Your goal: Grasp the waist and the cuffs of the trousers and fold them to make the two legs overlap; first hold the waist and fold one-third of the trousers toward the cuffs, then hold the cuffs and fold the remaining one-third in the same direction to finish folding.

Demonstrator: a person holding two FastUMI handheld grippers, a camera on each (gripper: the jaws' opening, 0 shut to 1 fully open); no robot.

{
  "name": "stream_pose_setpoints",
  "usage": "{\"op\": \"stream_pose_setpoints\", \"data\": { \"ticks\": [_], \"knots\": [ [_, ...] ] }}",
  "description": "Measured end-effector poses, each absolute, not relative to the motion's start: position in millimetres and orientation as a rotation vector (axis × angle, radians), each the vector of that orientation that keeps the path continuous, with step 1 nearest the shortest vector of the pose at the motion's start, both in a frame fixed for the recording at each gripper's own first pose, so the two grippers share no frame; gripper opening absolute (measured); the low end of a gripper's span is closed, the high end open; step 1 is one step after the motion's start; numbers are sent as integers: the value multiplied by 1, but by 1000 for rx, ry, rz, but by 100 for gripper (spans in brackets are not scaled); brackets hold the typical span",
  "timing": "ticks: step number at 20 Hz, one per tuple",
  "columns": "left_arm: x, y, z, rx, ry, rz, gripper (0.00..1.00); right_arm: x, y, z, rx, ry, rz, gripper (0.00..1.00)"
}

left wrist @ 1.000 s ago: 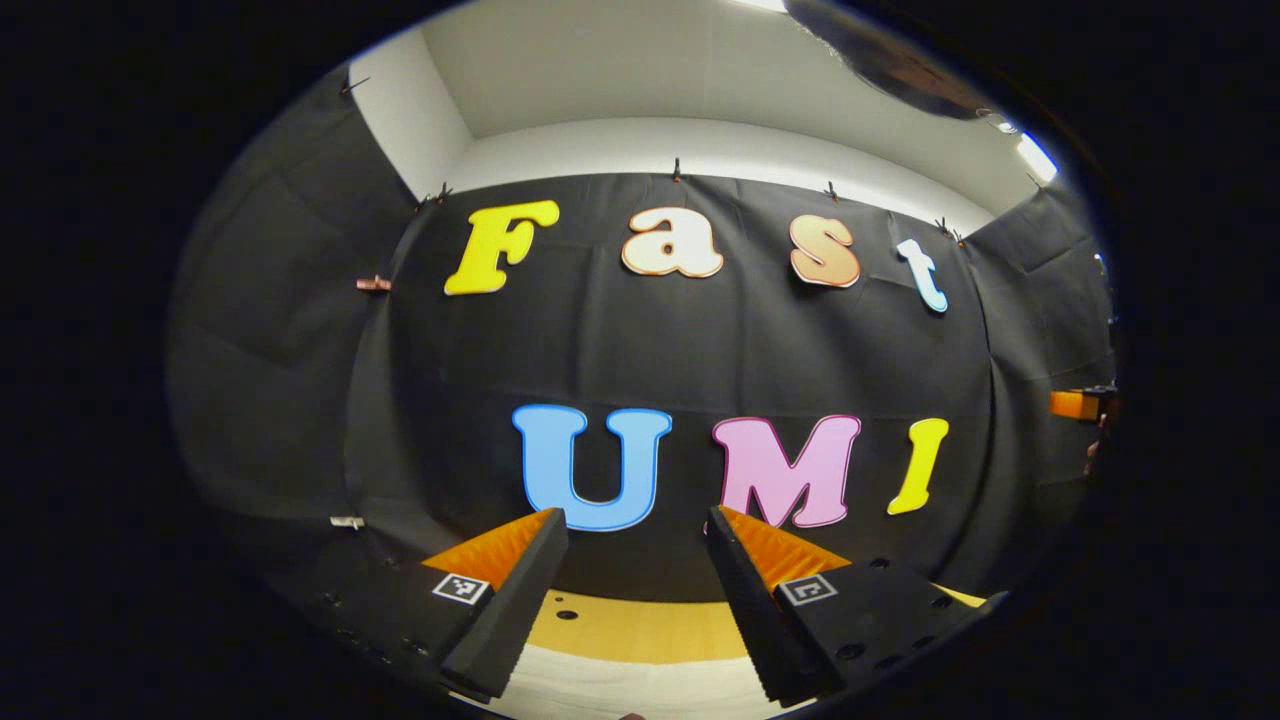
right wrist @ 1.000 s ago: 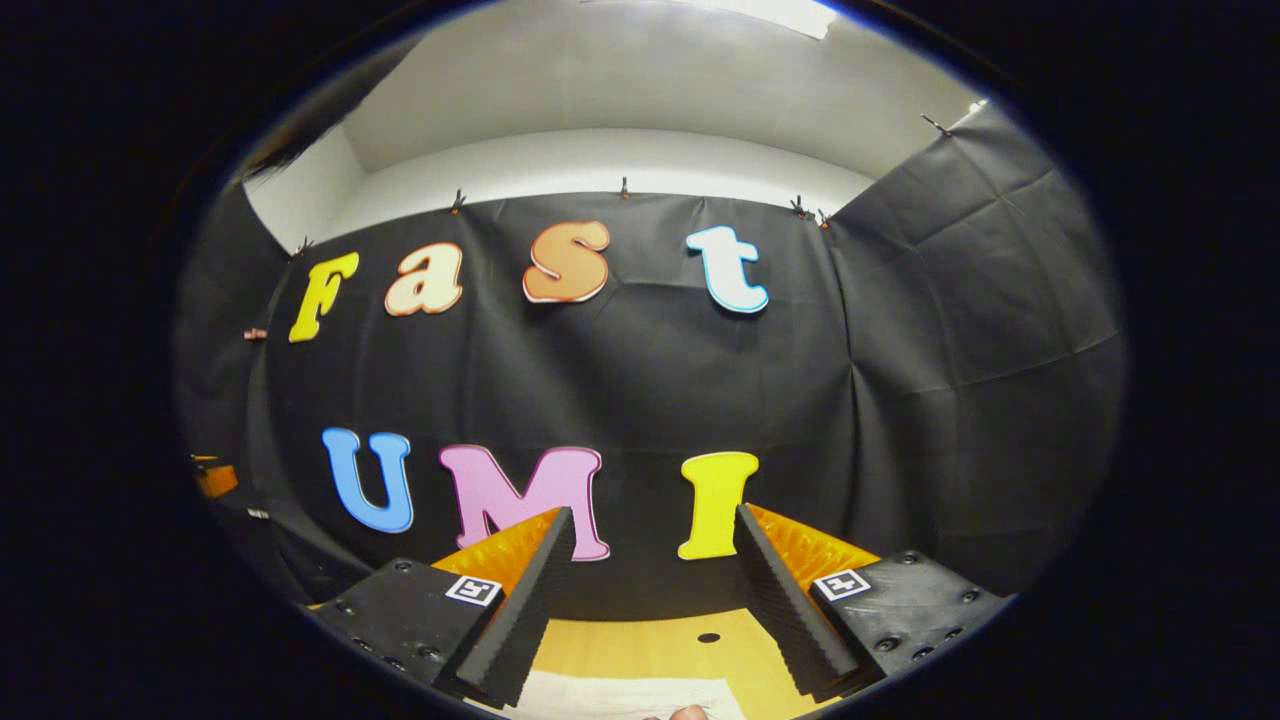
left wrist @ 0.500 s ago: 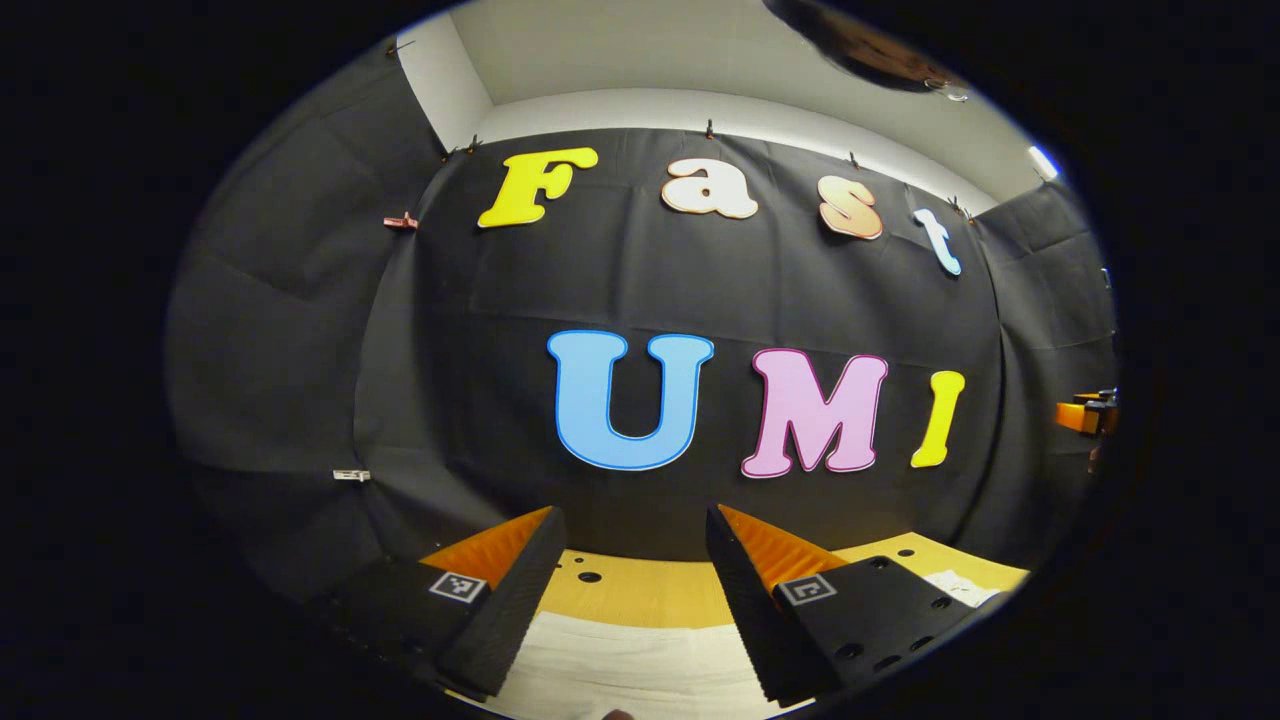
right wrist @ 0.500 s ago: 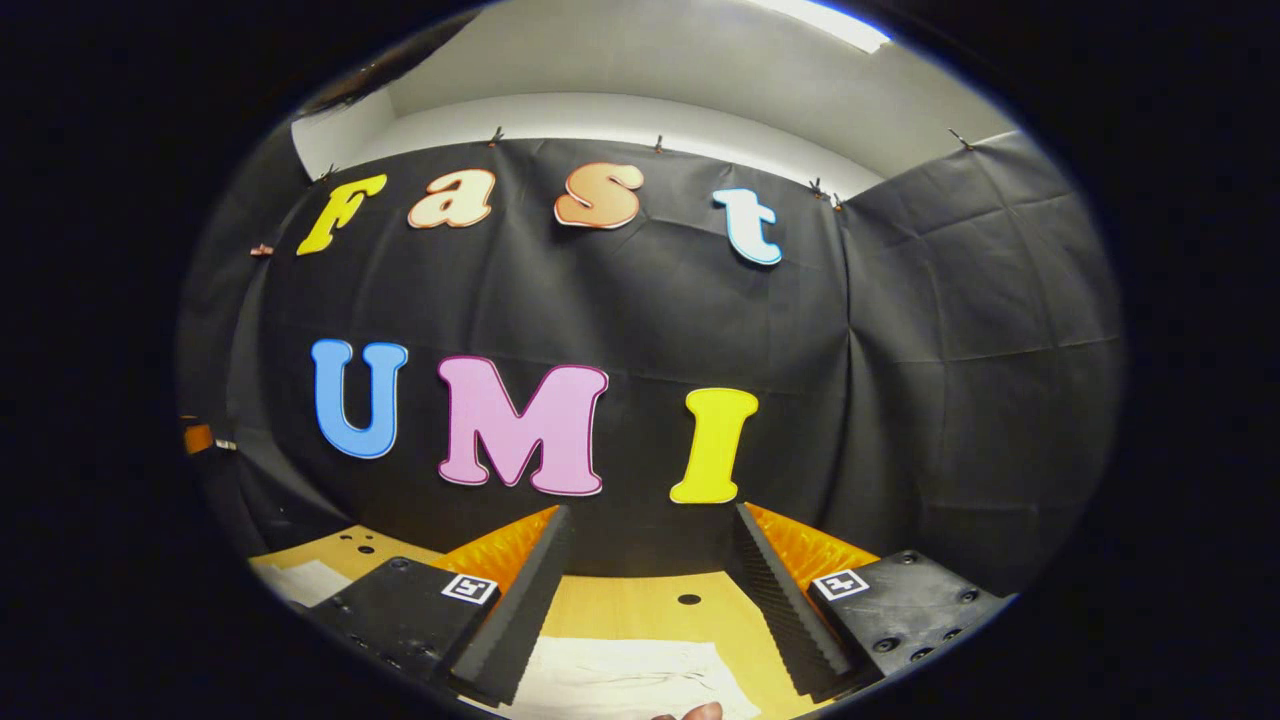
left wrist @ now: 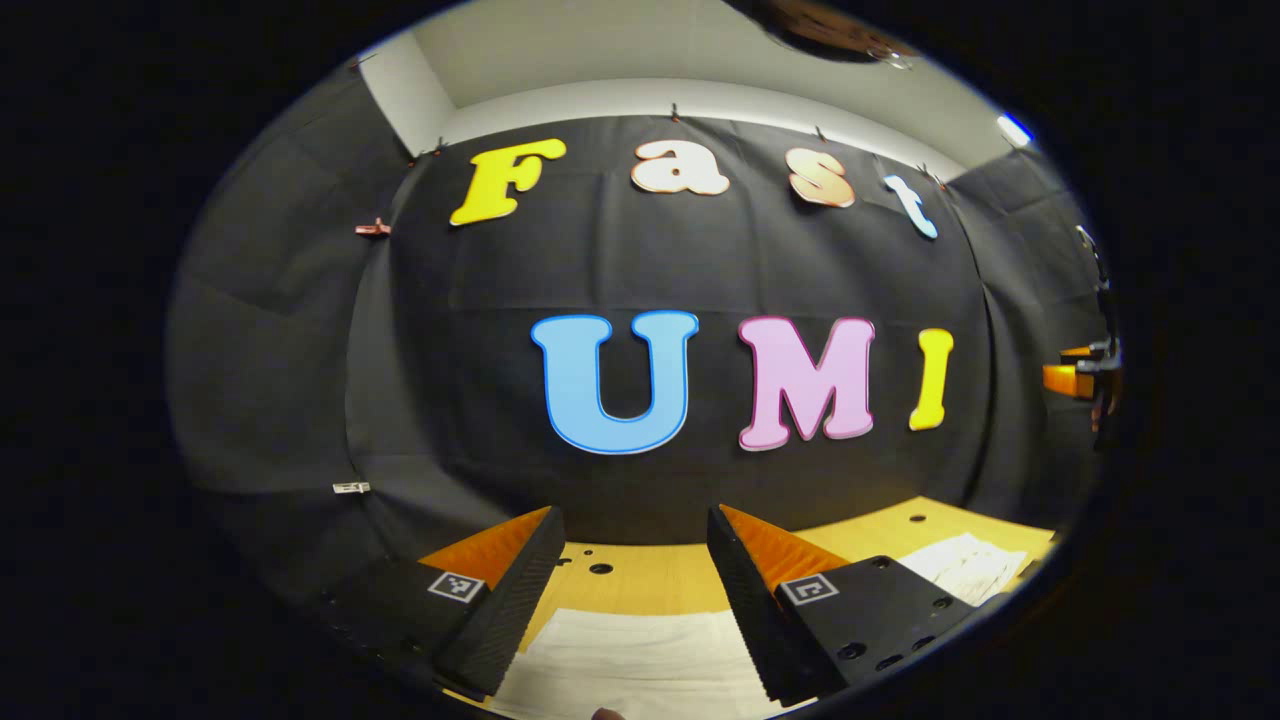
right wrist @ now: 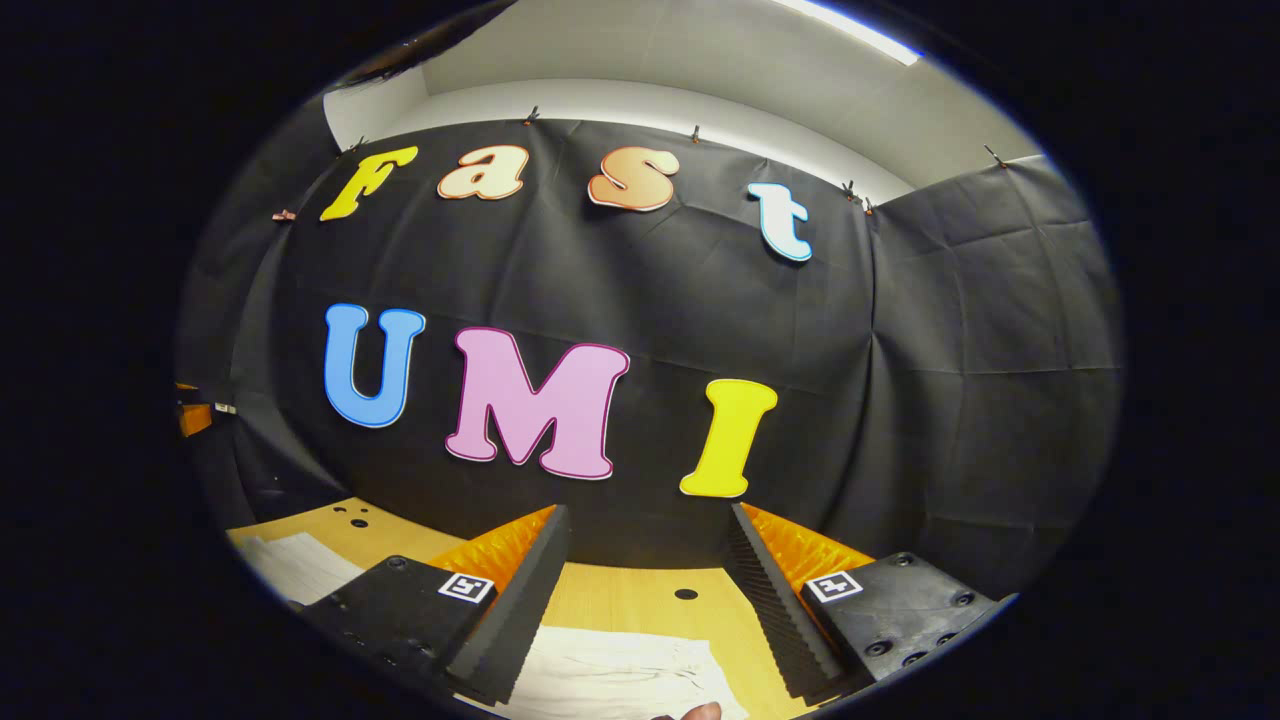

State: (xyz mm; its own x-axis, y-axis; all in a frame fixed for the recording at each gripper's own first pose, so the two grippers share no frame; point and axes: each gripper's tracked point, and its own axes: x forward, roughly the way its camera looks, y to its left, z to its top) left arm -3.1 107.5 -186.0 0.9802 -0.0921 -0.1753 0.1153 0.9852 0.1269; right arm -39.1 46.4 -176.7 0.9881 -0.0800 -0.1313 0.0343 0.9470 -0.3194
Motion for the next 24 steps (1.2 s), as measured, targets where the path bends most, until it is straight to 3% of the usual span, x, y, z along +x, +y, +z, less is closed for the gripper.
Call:
{"op": "stream_pose_setpoints", "data": {
  "ticks": [4, 8, 16, 24],
  "knots": [
    [-23, 119, -224, 326, 258, -234, 98, -46, 33, -195, -404, 205, -53, 97],
    [-47, 130, -274, 545, 368, -399, 96, -64, 9, -213, -522, 282, -46, 97],
    [-121, 190, -413, 893, 733, -692, 95, -107, -45, -264, -702, 473, -92, 97],
    [-131, 219, -492, 1064, 922, -864, 95, -158, -61, -322, -925, 667, 69, 97]
  ]
}}
